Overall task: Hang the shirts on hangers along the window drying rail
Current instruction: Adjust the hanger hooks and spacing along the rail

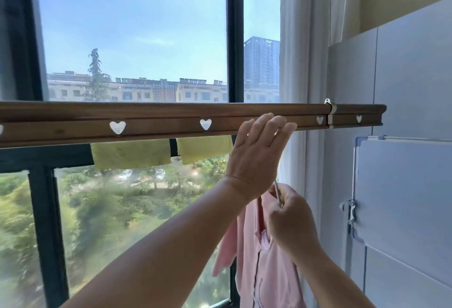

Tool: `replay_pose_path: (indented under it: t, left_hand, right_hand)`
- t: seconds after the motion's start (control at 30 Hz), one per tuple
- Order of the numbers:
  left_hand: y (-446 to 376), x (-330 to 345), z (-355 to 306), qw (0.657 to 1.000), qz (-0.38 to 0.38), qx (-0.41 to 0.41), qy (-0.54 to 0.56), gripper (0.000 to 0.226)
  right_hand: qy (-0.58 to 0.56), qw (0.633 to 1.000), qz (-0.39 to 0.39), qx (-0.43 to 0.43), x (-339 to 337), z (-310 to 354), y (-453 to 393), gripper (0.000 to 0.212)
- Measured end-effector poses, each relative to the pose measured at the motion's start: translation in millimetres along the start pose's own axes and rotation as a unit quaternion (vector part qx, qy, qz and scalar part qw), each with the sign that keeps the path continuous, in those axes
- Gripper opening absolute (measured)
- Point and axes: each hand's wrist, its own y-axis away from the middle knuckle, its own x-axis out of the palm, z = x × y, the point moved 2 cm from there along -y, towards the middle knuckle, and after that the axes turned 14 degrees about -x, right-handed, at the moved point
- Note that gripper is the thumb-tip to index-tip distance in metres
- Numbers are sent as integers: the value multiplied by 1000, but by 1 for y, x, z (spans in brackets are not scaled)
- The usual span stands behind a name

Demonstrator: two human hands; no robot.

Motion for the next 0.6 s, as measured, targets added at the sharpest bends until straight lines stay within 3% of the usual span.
replay_pose_path:
  t: [0.13, 0.23, 0.37, 0.6]
  left_hand:
    - [-20, -12, 12, 975, 87, -66, -193, 54]
    - [-33, -16, 23, 964, 185, -86, -173, 53]
    - [-44, -24, 36, 959, 205, -102, -167, 70]
    - [-39, -31, 69, 957, 226, -117, -141, 66]
  right_hand:
    - [-25, 1000, 12, -8, 3, 7, 3, 19]
    - [-53, 998, 27, -11, 3, 14, 3, 20]
    - [-79, 997, 14, -16, 1, 22, -4, 21]
    - [-136, 990, 27, -11, 11, 32, -3, 18]
